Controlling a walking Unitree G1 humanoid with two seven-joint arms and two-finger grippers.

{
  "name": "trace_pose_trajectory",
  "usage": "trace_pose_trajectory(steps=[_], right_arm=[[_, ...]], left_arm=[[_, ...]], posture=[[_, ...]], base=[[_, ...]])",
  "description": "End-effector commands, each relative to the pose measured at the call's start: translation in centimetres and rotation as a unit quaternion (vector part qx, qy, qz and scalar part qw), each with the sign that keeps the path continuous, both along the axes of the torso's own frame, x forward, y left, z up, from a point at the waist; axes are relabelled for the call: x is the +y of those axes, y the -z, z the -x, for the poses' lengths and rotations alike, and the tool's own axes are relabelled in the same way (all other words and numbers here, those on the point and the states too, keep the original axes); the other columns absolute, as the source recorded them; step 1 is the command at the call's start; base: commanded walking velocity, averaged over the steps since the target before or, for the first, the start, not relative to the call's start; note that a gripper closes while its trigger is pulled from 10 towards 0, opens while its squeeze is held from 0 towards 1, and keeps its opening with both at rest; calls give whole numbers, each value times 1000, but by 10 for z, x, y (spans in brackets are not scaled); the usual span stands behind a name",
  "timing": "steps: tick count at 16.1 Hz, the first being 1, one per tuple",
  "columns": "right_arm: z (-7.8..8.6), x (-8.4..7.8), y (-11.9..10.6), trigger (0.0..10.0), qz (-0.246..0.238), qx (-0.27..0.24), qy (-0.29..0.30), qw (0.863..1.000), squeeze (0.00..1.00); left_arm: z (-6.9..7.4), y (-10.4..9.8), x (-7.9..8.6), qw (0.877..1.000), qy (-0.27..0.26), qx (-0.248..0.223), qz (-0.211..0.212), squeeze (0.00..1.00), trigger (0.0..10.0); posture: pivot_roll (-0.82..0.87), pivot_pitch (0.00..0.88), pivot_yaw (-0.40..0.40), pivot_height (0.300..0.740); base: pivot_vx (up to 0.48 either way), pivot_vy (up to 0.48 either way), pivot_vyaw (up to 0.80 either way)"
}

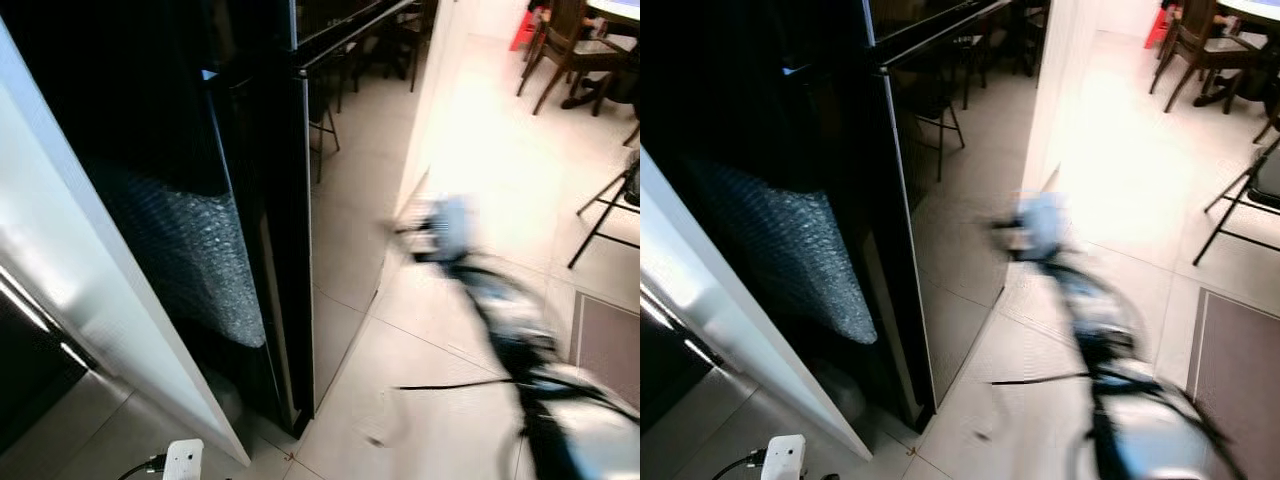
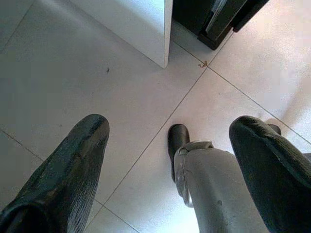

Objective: Restocking fridge

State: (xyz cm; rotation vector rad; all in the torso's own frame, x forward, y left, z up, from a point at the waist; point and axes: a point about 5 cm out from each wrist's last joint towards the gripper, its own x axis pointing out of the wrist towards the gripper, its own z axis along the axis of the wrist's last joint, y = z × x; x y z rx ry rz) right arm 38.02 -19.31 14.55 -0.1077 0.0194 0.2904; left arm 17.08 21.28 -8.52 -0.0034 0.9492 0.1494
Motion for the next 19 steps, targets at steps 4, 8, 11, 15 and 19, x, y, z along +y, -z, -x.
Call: trace_pose_trajectory(steps=[4, 8, 11, 15, 19], right_arm=[[58, -115, 58, 10000, -12, 105, 244, 964, 0], [161, -128, 164, 10000, -19, 334, 342, 878, 0], [212, -79, 217, 10000, -34, 446, 310, 839, 0], [226, -35, 236, 10000, -52, 485, 264, 832, 0], [224, -29, 236, 10000, -53, 485, 254, 835, 0]], left_arm=[[2, 1, 0, 1000, 14, 8, -7, 0, 10000], [0, 0, 2, 1000, 9, 6, -9, 0, 10000], [-1, 0, 3, 1000, 11, 9, -12, 0, 10000], [0, 0, 3, 1000, 16, 13, -11, 0, 10000], [0, 0, 1, 999, 39, 17, -13, 0, 10000]], posture=[[-33, 0, 1, 740], [-33, 0, 3, 740], [-25, 0, 7, 740], [-13, 0, 7, 740], [-21, 0, 8, 740]], base=[[0, 0, 0], [0, 0, 0], [0, 0, 0], [0, 0, 0], [0, 0, 0]])
